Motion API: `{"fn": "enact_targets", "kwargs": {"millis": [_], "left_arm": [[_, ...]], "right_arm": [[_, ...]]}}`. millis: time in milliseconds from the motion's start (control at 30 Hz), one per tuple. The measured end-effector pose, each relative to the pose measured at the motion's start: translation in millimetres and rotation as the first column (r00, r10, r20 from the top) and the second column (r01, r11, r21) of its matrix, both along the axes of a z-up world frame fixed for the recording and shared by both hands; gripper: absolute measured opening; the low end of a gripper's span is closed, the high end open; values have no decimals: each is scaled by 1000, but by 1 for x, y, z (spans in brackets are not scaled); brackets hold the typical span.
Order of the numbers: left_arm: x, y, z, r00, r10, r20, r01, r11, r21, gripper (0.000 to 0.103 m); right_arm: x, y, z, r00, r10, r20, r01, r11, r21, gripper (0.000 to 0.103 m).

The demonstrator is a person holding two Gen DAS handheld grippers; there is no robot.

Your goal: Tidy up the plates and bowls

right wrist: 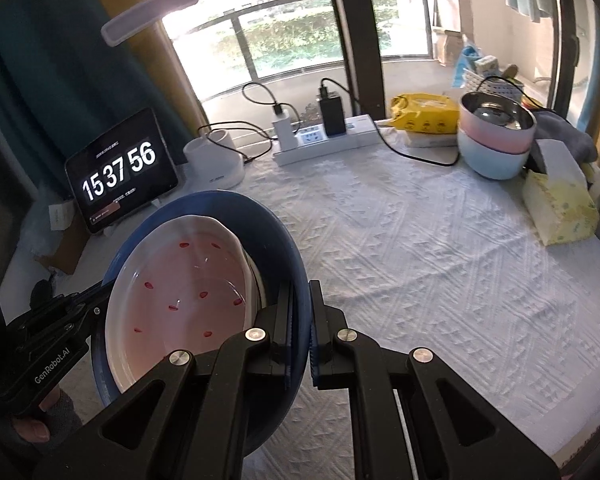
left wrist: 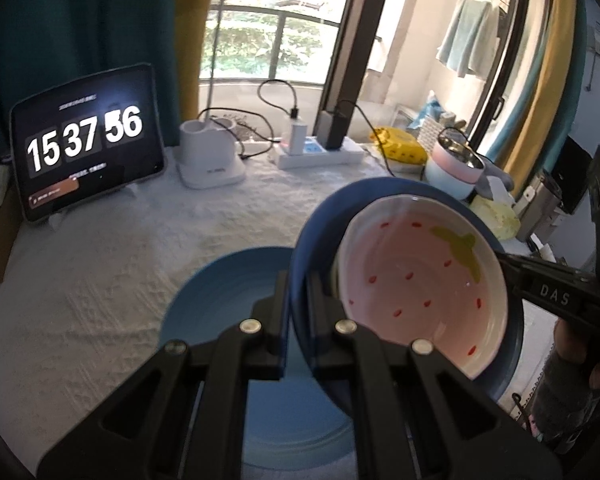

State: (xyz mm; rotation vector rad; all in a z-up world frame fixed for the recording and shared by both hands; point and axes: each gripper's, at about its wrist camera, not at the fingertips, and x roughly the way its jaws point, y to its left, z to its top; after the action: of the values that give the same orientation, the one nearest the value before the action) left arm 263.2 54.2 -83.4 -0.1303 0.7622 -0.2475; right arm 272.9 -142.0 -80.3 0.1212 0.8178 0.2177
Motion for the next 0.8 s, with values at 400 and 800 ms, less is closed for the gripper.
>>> {"fn": "enact_targets", "kwargs": {"millis": [400,800], "left_arm": [[4,32,-13,998,61,-32,-61,998,-4,5],[9,53,-22,992,118,-51,-118,993,6,5]], "right_arm": [[17,34,-12,998,46,-33,-46,999,10,8],[36,58,-25,993,95,-68,-93,995,27,9]]}}
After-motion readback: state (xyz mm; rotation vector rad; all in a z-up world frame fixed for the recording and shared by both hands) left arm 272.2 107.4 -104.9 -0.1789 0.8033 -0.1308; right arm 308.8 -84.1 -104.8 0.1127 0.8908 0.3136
